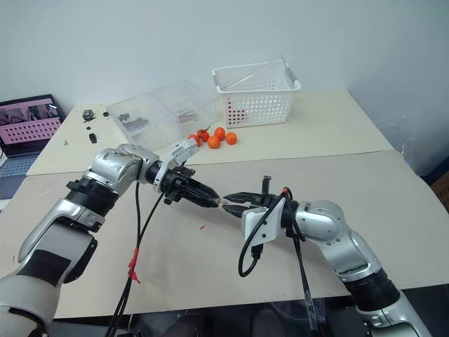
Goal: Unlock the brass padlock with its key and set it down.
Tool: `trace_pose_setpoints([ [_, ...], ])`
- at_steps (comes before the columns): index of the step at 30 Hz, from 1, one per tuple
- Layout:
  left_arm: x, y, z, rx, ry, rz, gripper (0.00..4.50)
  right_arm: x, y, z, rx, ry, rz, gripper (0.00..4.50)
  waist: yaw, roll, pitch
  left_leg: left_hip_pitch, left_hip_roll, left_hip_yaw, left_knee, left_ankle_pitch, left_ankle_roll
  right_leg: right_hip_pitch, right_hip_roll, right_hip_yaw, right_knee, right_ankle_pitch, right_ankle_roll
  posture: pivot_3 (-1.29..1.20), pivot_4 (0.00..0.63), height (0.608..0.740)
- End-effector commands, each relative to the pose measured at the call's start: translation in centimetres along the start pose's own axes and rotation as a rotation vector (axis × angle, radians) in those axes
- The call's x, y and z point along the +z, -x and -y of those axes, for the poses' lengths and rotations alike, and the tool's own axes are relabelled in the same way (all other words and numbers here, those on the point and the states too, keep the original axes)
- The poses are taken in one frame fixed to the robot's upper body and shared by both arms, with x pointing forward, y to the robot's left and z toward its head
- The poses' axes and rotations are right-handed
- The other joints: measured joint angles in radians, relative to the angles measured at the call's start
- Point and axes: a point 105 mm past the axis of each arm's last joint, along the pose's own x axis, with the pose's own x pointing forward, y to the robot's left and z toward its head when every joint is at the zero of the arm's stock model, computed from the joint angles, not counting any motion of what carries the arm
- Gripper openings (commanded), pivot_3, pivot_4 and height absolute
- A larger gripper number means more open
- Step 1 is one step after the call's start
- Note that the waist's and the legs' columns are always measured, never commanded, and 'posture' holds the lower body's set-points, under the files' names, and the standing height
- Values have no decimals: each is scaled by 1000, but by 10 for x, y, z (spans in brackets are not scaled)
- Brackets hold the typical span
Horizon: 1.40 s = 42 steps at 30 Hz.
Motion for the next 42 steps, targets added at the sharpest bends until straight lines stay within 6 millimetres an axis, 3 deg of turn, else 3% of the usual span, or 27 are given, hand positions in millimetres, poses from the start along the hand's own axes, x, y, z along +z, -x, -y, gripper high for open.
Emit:
trace_pose_setpoints([
  [1,9,1,3,-13,-45,6,818,12,4,15,-65,23,35,1119,0,0,0,0,0,0,0,0,0,0,0,0,0,0,0,0,150,740],
  [2,9,1,3,-13,-46,5,818,12,3,15,-65,22,35,1119,0,0,0,0,0,0,0,-1,1,0,0,0,0,0,0,0,150,740],
  [7,10,3,2,-6,-49,5,818,12,2,15,-58,9,35,71,0,0,0,0,0,0,1,-1,1,0,0,0,0,0,0,0,150,740],
  [19,14,5,-1,17,-118,-8,818,10,2,21,-71,-105,41,71,0,0,0,0,0,0,1,-1,2,0,0,0,0,0,0,0,150,740],
  [25,-6,0,-1,28,-237,-170,818,12,-1,29,-71,-365,73,71,1,0,0,0,0,0,1,-2,3,1,0,0,0,0,0,0,150,740],
  [30,1,-7,3,13,-309,-178,818,17,-5,26,-24,-541,73,71,3,0,0,0,0,0,1,-2,3,1,-1,1,0,0,0,0,150,740],
  [32,4,-8,4,9,-312,-169,818,19,-6,28,-30,-550,68,71,3,0,0,0,0,0,1,-2,4,1,-1,0,0,0,0,0,150,740],
  [36,4,-8,4,10,-289,-153,818,13,-6,32,-39,-330,-10,71,2,0,0,0,0,0,2,-3,4,0,0,0,0,0,0,0,150,740],
  [42,3,-5,5,1,-202,-120,818,20,-7,49,-97,-327,28,71,-2,0,0,0,1,0,4,-3,5,0,0,0,2,0,0,0,150,740],
])
